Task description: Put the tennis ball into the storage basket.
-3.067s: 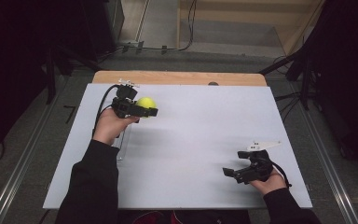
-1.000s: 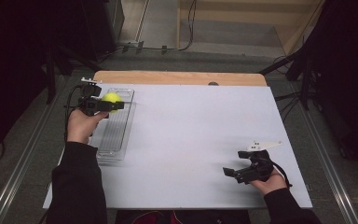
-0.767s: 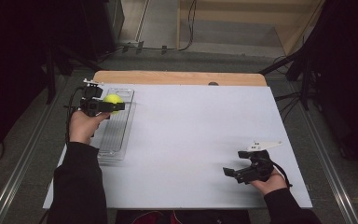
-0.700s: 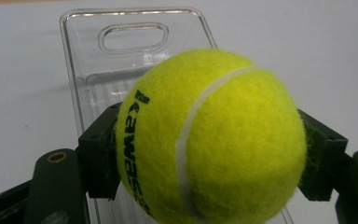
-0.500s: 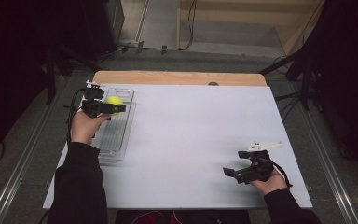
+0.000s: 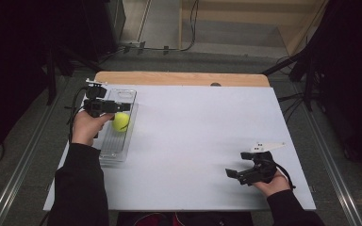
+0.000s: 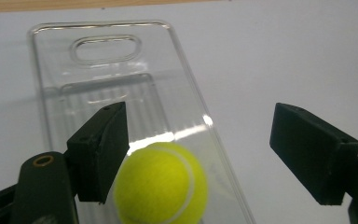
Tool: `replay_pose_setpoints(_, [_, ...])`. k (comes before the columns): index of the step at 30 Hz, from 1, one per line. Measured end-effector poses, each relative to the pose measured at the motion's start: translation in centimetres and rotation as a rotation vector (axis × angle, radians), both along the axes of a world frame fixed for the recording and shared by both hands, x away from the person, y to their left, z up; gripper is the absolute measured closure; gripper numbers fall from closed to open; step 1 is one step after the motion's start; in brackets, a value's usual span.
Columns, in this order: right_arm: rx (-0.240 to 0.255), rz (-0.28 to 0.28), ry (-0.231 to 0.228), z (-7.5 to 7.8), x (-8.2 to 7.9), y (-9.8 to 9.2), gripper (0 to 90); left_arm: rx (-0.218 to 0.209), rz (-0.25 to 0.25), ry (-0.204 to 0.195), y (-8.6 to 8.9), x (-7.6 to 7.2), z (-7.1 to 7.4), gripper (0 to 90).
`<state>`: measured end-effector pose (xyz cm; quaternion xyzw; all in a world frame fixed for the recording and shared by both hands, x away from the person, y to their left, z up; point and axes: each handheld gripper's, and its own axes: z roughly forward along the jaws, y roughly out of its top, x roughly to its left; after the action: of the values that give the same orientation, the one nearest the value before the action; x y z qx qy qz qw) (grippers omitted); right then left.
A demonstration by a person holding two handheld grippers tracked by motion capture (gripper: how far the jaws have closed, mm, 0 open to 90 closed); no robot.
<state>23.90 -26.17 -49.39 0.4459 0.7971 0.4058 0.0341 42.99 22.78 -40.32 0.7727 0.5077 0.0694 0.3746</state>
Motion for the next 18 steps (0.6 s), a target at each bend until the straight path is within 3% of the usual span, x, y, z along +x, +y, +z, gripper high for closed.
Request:
replay_pose_setpoints(5, [-0.001, -0.001, -0.001, 0.0, 0.0, -0.1, 0.0, -0.034, -0.048, -0.009, -0.9, -0.5, 0.6, 20.2])
replay_pose_setpoints(6, [0.003, -0.003, -0.002, 0.0, 0.0, -0.1, 0.0, -0.058, -0.068, -0.003, -1.2, -0.7, 0.6, 20.2])
replay_pose_setpoints(10, [0.003, -0.004, -0.003, 0.0, -0.1, -0.1, 0.0, -0.074, -0.111, 0.006, -2.0, -1.3, 0.6, 20.3])
replay_pose_setpoints(18, [0.006, -0.004, -0.001, 0.0, -0.1, 0.0, 0.0, -0.051, -0.16, -0.005, -3.7, -2.2, -0.2, 20.3])
